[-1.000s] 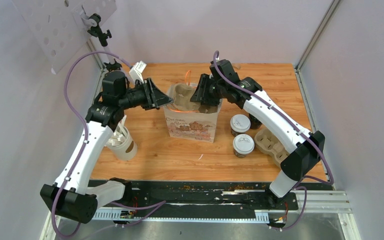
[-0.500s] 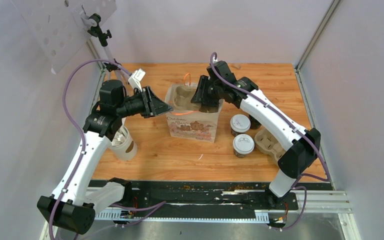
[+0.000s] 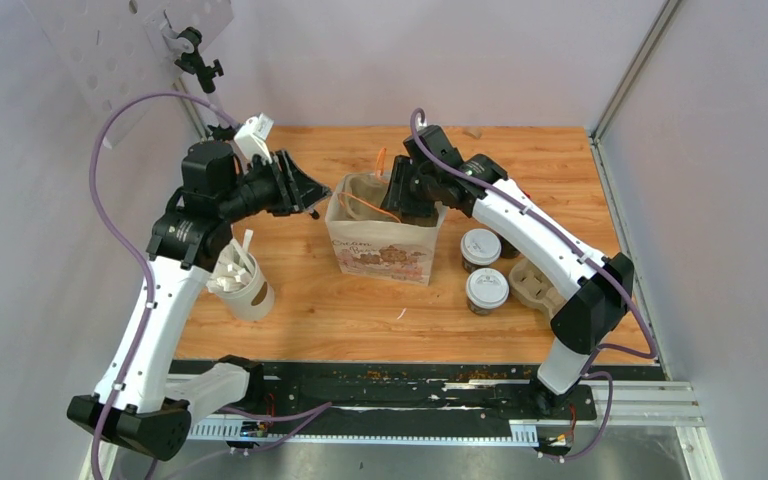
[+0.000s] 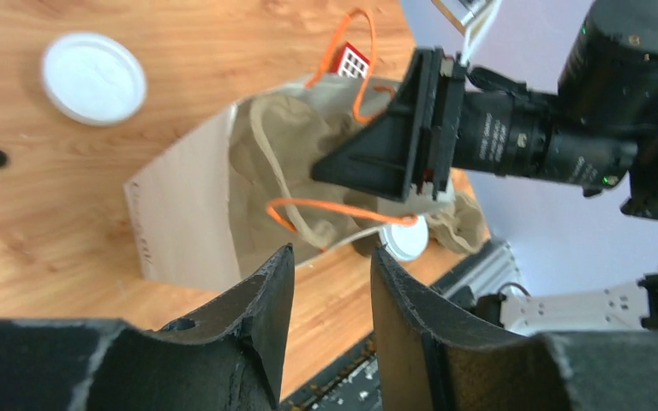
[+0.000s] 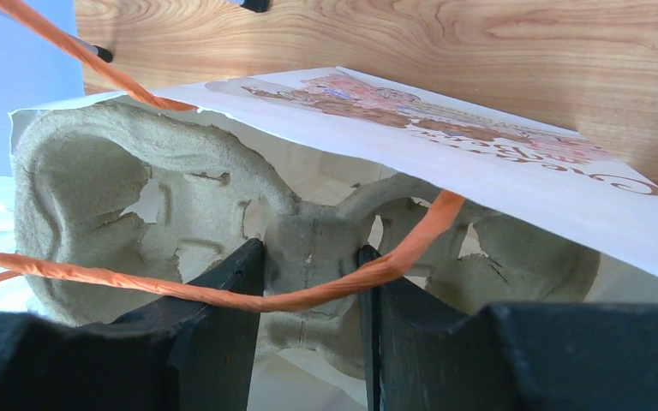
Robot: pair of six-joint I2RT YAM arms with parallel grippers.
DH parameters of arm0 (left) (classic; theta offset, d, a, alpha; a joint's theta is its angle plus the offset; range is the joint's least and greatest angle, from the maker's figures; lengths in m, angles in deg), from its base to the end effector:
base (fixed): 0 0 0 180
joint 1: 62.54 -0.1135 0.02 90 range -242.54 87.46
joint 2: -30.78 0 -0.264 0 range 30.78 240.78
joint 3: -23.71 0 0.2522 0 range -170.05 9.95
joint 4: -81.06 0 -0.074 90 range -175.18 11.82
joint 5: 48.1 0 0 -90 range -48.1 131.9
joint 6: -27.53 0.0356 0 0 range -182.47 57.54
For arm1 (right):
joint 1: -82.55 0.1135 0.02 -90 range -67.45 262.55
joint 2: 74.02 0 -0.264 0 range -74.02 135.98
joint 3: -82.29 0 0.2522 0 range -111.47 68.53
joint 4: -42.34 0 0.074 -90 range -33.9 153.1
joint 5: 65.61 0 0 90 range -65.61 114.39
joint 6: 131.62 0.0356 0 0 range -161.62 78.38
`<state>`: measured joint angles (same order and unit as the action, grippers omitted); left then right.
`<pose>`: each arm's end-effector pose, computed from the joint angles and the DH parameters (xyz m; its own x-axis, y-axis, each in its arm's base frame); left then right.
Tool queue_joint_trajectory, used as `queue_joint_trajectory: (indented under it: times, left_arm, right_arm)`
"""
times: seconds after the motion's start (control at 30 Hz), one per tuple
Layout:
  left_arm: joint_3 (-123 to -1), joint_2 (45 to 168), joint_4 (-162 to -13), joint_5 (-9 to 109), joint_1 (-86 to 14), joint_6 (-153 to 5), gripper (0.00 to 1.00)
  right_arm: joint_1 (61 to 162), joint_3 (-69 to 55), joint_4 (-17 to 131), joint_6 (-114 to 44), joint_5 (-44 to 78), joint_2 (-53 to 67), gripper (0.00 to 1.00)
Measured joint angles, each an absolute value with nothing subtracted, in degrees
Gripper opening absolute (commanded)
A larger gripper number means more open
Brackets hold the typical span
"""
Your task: Pack the takeout coffee
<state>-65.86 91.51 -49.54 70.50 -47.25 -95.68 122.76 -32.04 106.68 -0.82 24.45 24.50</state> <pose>0.1985 -0.0719 0.4285 -0.6470 -0.3216 -0.6913 0.3699 0.6604 -0.6535 0.2859 0.2417 0.3612 -0.8547 0.1331 -0.5018 -0.1144 0.8945 0.4321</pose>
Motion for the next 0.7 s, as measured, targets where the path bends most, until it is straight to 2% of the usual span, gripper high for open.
queue_joint_trajectory:
  times: [0.17,0.5,0.7]
  left_arm:
    - [-68.33,94.16,-50.22,70.04,-47.34,-92.22,0.52]
    - [-53.53,89.52,-66.0,81.49,-47.34,-71.33,0.64]
    - [-51.45,87.03,-70.65,84.79,-47.32,-55.81,0.63]
  right_arm:
    - [122.76,-32.04,106.71,-0.84,24.47,24.5,0.36]
    - [122.76,-31.87,106.51,-1.02,24.38,24.5,0.36]
    - [122.76,-31.61,106.38,-1.04,24.36,24.5,0.36]
